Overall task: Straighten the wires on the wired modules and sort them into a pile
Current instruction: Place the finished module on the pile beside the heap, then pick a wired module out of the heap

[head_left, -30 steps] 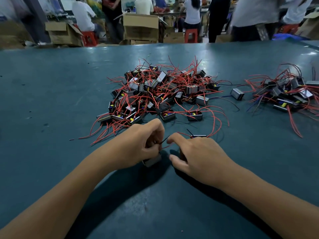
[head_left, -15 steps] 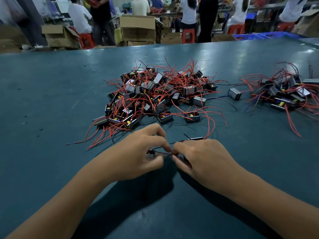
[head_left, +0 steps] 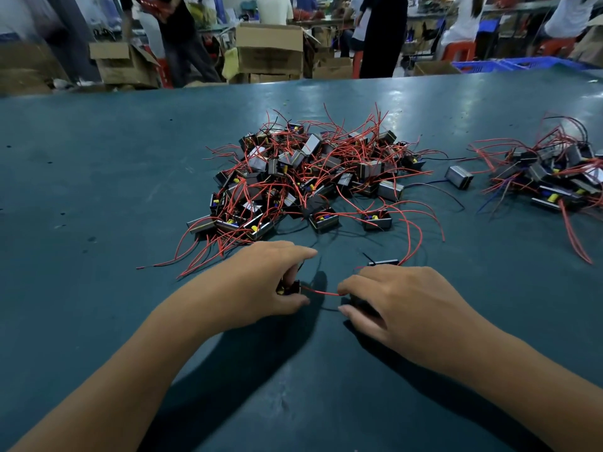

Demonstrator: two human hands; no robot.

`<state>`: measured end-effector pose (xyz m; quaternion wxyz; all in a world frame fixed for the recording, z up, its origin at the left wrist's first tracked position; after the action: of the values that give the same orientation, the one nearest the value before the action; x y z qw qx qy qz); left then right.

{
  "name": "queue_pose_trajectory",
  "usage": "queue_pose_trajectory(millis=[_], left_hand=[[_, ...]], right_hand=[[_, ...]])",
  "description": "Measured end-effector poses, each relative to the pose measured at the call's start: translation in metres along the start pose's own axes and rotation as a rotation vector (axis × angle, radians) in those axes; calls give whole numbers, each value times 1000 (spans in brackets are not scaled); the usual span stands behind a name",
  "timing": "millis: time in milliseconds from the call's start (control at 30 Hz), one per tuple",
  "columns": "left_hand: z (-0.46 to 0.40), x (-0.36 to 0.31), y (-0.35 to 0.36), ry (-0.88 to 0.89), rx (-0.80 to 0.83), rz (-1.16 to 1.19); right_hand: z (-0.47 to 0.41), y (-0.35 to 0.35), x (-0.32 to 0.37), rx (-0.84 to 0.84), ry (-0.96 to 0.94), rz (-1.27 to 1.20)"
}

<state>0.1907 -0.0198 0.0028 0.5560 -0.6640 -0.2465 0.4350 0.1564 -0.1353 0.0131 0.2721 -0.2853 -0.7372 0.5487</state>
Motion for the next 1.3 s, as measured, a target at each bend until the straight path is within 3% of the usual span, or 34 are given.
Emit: queue_pose_trajectory(millis=[167, 433, 633, 967, 1200, 1300], left_hand=[[2, 13, -3, -17, 42, 107], [5, 31, -5, -100, 20, 250], [6, 27, -9, -60, -2, 262], [1, 17, -8, -24, -17, 86], [7, 3, -6, 68, 76, 268], [4, -4, -6, 79, 37, 266]], right_hand=[[3, -9, 0, -108, -30, 7], [2, -14, -8, -145, -36, -56], [2, -21, -5, -157, -67, -121], [-1, -9, -24, -128, 130, -167], [-3, -1, -40, -129, 257, -201], [-7, 1, -40, -145, 270, -186]])
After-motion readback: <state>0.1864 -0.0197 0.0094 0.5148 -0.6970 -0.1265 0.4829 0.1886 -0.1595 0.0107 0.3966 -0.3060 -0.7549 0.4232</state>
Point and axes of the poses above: each hand's wrist, its own z-axis away from the middle knuckle, its own y-axis out of the palm, x = y × z, the point moved 10 cm from there along -z, towards the middle knuckle
